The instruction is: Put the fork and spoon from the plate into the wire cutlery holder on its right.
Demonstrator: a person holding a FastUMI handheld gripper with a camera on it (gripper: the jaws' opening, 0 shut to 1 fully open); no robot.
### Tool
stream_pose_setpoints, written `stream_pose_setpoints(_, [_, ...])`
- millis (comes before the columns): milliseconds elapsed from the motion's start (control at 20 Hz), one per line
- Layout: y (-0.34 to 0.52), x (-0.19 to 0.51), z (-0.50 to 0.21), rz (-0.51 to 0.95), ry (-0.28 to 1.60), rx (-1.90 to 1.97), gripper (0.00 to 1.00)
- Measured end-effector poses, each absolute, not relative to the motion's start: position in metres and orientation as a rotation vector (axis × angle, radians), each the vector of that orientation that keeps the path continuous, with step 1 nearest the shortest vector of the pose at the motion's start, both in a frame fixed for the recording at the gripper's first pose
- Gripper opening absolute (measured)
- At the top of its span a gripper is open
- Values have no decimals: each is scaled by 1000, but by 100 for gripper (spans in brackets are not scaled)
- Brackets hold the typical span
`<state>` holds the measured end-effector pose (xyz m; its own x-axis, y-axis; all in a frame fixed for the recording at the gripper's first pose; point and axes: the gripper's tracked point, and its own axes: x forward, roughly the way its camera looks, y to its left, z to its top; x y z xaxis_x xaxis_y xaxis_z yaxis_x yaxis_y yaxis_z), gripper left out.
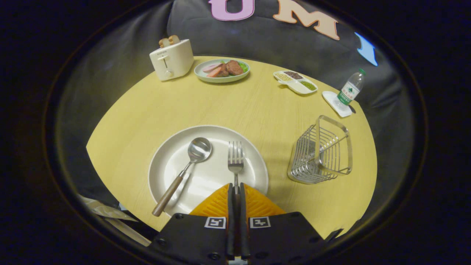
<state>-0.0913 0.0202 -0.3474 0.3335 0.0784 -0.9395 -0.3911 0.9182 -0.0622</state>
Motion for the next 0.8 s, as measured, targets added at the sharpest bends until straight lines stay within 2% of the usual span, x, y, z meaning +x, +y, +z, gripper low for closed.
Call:
stream_pose_setpoints(300, [23,-101,-343,363,1253,-311,10])
stream_pose_setpoints(800, [-2,-63,-297,337,1204,-281,10])
